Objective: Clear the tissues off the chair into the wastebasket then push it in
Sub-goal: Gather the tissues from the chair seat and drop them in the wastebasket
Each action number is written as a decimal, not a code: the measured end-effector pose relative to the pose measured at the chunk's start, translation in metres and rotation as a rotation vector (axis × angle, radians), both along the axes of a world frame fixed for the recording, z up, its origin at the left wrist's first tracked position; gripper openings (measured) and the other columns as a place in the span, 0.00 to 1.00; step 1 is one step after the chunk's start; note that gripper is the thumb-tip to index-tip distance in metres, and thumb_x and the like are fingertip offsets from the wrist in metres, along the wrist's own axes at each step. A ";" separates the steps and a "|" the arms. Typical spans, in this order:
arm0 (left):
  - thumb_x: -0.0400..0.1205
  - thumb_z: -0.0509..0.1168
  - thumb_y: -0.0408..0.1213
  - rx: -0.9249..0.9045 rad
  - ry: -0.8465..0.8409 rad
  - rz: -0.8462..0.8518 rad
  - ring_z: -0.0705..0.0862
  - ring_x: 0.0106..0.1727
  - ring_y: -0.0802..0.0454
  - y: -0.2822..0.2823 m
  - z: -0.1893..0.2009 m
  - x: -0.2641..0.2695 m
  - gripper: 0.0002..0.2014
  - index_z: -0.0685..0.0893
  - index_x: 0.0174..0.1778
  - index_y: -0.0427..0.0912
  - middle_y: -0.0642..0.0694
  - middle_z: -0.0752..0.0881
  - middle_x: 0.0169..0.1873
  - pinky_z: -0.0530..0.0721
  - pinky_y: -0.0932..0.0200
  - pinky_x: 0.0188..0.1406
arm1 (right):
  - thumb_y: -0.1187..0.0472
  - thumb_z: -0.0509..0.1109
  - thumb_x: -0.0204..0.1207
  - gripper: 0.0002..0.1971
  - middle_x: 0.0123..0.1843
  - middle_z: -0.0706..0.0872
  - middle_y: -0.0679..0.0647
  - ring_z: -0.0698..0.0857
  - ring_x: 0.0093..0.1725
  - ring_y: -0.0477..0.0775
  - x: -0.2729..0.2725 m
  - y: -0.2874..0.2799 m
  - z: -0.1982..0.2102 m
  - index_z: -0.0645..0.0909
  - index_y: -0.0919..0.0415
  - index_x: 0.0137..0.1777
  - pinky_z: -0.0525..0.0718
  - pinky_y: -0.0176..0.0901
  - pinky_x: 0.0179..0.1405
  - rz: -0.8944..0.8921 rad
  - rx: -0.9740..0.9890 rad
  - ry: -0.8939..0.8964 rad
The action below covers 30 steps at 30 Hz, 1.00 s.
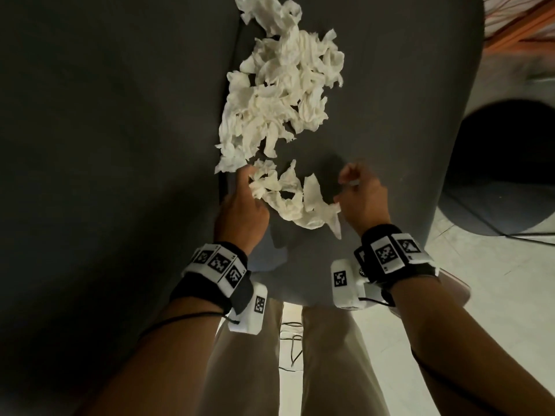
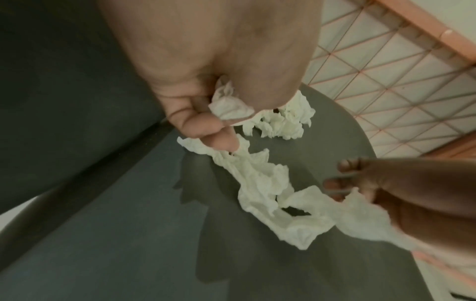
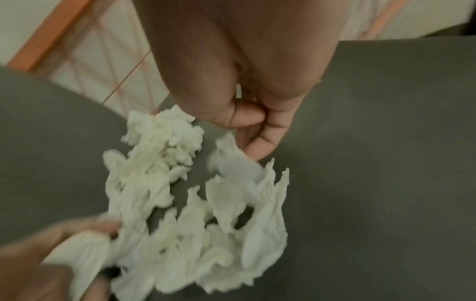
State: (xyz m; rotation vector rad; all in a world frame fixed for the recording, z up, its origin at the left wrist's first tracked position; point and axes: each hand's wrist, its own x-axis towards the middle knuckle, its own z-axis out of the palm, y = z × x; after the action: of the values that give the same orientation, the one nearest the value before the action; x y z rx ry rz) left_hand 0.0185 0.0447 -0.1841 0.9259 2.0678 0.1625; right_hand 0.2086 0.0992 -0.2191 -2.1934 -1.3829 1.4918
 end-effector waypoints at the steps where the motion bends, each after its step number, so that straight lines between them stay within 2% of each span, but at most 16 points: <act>1: 0.77 0.57 0.26 0.006 0.001 -0.080 0.84 0.49 0.42 -0.001 -0.001 0.001 0.32 0.66 0.73 0.60 0.43 0.85 0.55 0.83 0.48 0.49 | 0.75 0.58 0.71 0.21 0.53 0.86 0.49 0.85 0.51 0.50 -0.005 0.000 -0.002 0.80 0.51 0.53 0.79 0.39 0.49 0.079 -0.029 0.011; 3: 0.76 0.58 0.27 -0.013 0.015 -0.207 0.85 0.53 0.42 0.000 -0.007 0.001 0.36 0.63 0.77 0.63 0.44 0.86 0.56 0.82 0.40 0.62 | 0.67 0.63 0.74 0.20 0.62 0.82 0.49 0.82 0.56 0.51 -0.014 -0.003 -0.006 0.79 0.49 0.64 0.77 0.40 0.55 0.240 -0.066 0.037; 6: 0.79 0.62 0.31 -0.071 0.043 -0.266 0.83 0.62 0.41 0.005 -0.023 -0.002 0.36 0.61 0.80 0.63 0.42 0.81 0.66 0.83 0.45 0.57 | 0.49 0.75 0.69 0.27 0.71 0.71 0.54 0.77 0.67 0.60 -0.023 -0.011 -0.010 0.74 0.42 0.69 0.82 0.57 0.63 0.462 -0.061 -0.045; 7: 0.80 0.63 0.32 -0.071 0.060 -0.280 0.82 0.64 0.40 0.007 -0.027 -0.003 0.33 0.64 0.79 0.60 0.41 0.80 0.66 0.82 0.45 0.58 | 0.48 0.76 0.68 0.28 0.72 0.69 0.54 0.74 0.69 0.61 -0.026 -0.014 -0.011 0.75 0.43 0.70 0.82 0.59 0.63 0.519 -0.066 -0.102; 9: 0.81 0.65 0.35 -0.059 0.096 -0.281 0.80 0.67 0.40 0.010 -0.034 -0.007 0.24 0.72 0.75 0.51 0.41 0.80 0.66 0.80 0.44 0.62 | 0.53 0.74 0.72 0.19 0.70 0.71 0.55 0.71 0.70 0.62 -0.030 -0.018 -0.010 0.80 0.48 0.64 0.81 0.58 0.58 0.590 -0.028 -0.211; 11: 0.81 0.67 0.37 -0.044 0.119 -0.252 0.79 0.68 0.40 0.013 -0.036 -0.011 0.19 0.78 0.69 0.45 0.41 0.80 0.67 0.78 0.46 0.64 | 0.60 0.67 0.78 0.09 0.65 0.78 0.56 0.74 0.68 0.63 -0.031 -0.018 -0.011 0.84 0.53 0.55 0.80 0.55 0.54 0.574 0.016 -0.224; 14: 0.80 0.68 0.40 0.002 0.129 -0.179 0.80 0.64 0.39 0.014 -0.031 -0.017 0.16 0.81 0.63 0.40 0.38 0.81 0.63 0.74 0.53 0.54 | 0.69 0.62 0.75 0.10 0.51 0.85 0.56 0.83 0.53 0.64 -0.026 -0.013 -0.013 0.84 0.59 0.48 0.78 0.47 0.48 0.410 0.026 -0.156; 16: 0.77 0.69 0.39 0.048 0.135 -0.118 0.80 0.61 0.39 0.012 -0.025 -0.020 0.14 0.83 0.57 0.38 0.38 0.81 0.59 0.73 0.57 0.52 | 0.75 0.60 0.72 0.12 0.40 0.80 0.48 0.82 0.46 0.60 -0.020 -0.009 -0.011 0.83 0.61 0.44 0.77 0.44 0.45 0.301 0.036 -0.093; 17: 0.76 0.69 0.37 0.087 0.130 -0.082 0.81 0.59 0.40 0.009 -0.023 -0.021 0.12 0.84 0.53 0.37 0.38 0.82 0.57 0.74 0.58 0.51 | 0.77 0.59 0.70 0.14 0.38 0.76 0.45 0.80 0.44 0.57 -0.016 -0.008 -0.010 0.82 0.61 0.43 0.76 0.43 0.44 0.273 0.051 -0.071; 19: 0.75 0.69 0.31 0.161 0.108 -0.008 0.83 0.57 0.41 0.006 -0.016 -0.021 0.08 0.84 0.50 0.35 0.39 0.84 0.54 0.76 0.61 0.51 | 0.81 0.56 0.67 0.17 0.40 0.75 0.48 0.78 0.42 0.54 -0.009 -0.009 -0.008 0.80 0.61 0.41 0.75 0.40 0.41 0.237 0.112 -0.048; 21: 0.75 0.65 0.24 0.195 0.057 0.060 0.84 0.57 0.43 0.002 -0.010 -0.019 0.13 0.83 0.54 0.35 0.39 0.86 0.54 0.78 0.62 0.53 | 0.80 0.56 0.69 0.17 0.42 0.78 0.52 0.77 0.39 0.52 -0.005 -0.013 -0.009 0.79 0.60 0.40 0.74 0.39 0.39 0.159 0.155 -0.001; 23: 0.75 0.59 0.20 0.222 0.012 0.081 0.83 0.55 0.48 0.000 -0.003 -0.015 0.17 0.81 0.58 0.37 0.42 0.86 0.54 0.76 0.69 0.51 | 0.74 0.59 0.73 0.12 0.42 0.81 0.52 0.79 0.36 0.49 -0.005 -0.019 -0.008 0.80 0.58 0.44 0.78 0.43 0.40 0.121 0.115 0.054; 25: 0.74 0.58 0.22 0.228 -0.043 0.098 0.82 0.52 0.50 0.000 -0.002 -0.011 0.19 0.80 0.58 0.41 0.45 0.85 0.54 0.76 0.74 0.47 | 0.62 0.67 0.75 0.09 0.51 0.81 0.49 0.81 0.43 0.49 -0.007 -0.027 -0.007 0.80 0.52 0.54 0.81 0.46 0.47 0.247 0.043 0.023; 26: 0.74 0.59 0.26 0.212 -0.072 0.104 0.82 0.51 0.50 0.001 -0.004 -0.009 0.18 0.80 0.58 0.44 0.45 0.85 0.54 0.80 0.71 0.49 | 0.55 0.71 0.74 0.15 0.58 0.79 0.49 0.82 0.47 0.50 -0.009 -0.033 -0.007 0.78 0.49 0.60 0.82 0.47 0.50 0.363 0.006 -0.020; 28: 0.74 0.61 0.34 0.170 -0.119 0.070 0.84 0.48 0.45 0.003 -0.011 -0.005 0.16 0.78 0.57 0.47 0.45 0.86 0.49 0.85 0.53 0.50 | 0.49 0.75 0.72 0.22 0.67 0.75 0.51 0.84 0.54 0.57 -0.012 -0.044 -0.012 0.76 0.47 0.65 0.84 0.53 0.52 0.577 -0.032 -0.108; 30: 0.75 0.66 0.40 0.164 -0.122 -0.043 0.85 0.45 0.43 0.007 -0.019 0.004 0.15 0.76 0.57 0.46 0.48 0.84 0.43 0.85 0.49 0.45 | 0.53 0.73 0.75 0.16 0.68 0.77 0.55 0.84 0.56 0.64 -0.014 -0.049 -0.017 0.78 0.52 0.61 0.84 0.54 0.50 0.626 -0.007 -0.144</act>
State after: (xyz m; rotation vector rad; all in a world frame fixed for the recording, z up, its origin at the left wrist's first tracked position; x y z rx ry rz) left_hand 0.0221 0.0514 -0.2030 1.0324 1.9424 0.3609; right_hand 0.1949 0.0503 -0.2358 -1.9967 -2.2637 1.5127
